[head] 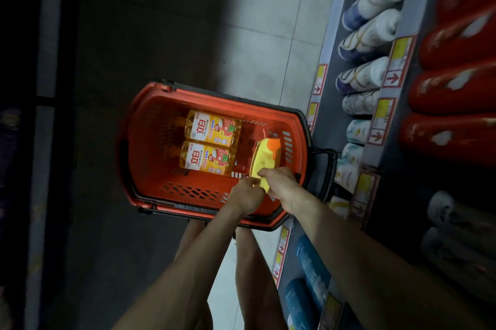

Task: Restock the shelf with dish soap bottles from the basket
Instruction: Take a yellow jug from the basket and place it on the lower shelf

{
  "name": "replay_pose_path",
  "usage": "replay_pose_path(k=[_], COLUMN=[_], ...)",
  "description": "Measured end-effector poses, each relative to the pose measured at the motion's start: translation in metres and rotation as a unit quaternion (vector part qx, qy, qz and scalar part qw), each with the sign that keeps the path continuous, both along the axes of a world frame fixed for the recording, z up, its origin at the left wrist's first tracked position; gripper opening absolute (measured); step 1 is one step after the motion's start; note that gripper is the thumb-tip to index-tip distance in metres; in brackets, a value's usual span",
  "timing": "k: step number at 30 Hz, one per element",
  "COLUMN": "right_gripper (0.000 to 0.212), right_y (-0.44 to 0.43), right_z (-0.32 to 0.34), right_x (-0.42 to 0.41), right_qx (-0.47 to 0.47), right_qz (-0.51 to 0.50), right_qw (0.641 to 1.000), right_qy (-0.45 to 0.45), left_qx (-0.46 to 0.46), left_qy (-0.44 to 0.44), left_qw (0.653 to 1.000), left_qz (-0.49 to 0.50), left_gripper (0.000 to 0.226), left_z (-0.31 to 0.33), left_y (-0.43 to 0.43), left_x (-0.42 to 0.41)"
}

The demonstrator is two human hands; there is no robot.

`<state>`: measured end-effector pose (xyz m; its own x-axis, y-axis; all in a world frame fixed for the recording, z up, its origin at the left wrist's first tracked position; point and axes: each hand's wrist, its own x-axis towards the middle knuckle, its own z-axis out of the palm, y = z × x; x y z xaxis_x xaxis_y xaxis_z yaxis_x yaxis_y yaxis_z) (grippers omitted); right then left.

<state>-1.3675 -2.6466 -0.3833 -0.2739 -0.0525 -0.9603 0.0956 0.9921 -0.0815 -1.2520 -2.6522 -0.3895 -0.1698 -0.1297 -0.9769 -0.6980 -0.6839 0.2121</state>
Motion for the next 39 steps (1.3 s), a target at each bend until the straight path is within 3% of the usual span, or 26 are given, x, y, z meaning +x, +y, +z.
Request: replay_pose_path(k=[4,8,11,14,24,27,32,35,39], right_gripper=[0.038,0.042,0.021,0.017,0.021,0.028,0.034,0.040,0.039], right_y=[-0.008,-0.015,-0.023,-0.031,-0.035,-0.037,-0.040,-0.041,-0.044], right_z=[0.060,0.129,0.182,0.238,0.396,0.431,0.490,0.530,0.584], right_x=[-0.001,0.001,0.007,0.014,0.042,0.047,0.056,0.062,0.072], right_qx=[-0.017,-0.036,-0.065,-0.082,-0.150,-0.156,-0.202,-0.230,-0.278], right_qz=[0.015,0.061,0.109,0.157,0.231,0.257,0.304,0.328,0.364], right_qw=[1.000,0.997,0.992,0.983,0.956,0.943,0.915,0.891,0.851], right_qy=[0.004,0.008,0.020,0.047,0.104,0.141,0.169,0.211,0.256], left_qx=[-0.012,-0.005,-0.005,-0.018,-0.158,-0.193,-0.286,-0.392,-0.426], left_qy=[0.033,0.059,0.095,0.116,0.172,0.191,0.185,0.148,0.173], left_qw=[0.999,0.998,0.994,0.991,0.964,0.952,0.921,0.873,0.846], left_qz=[0.002,-0.018,-0.045,-0.070,-0.128,-0.139,-0.189,-0.250,-0.269], left_gripper=[0.060,0.013,0.017,0.014,0.025,0.039,0.022,0.034,0.082], left_z=[0.066,0.127,0.169,0.220,0.369,0.401,0.440,0.457,0.475], left_y=[-0.015,-0.034,-0.045,-0.054,-0.071,-0.074,-0.088,-0.106,-0.132], left_x=[0.010,0.019,0.026,0.033,0.072,0.084,0.113,0.136,0.158])
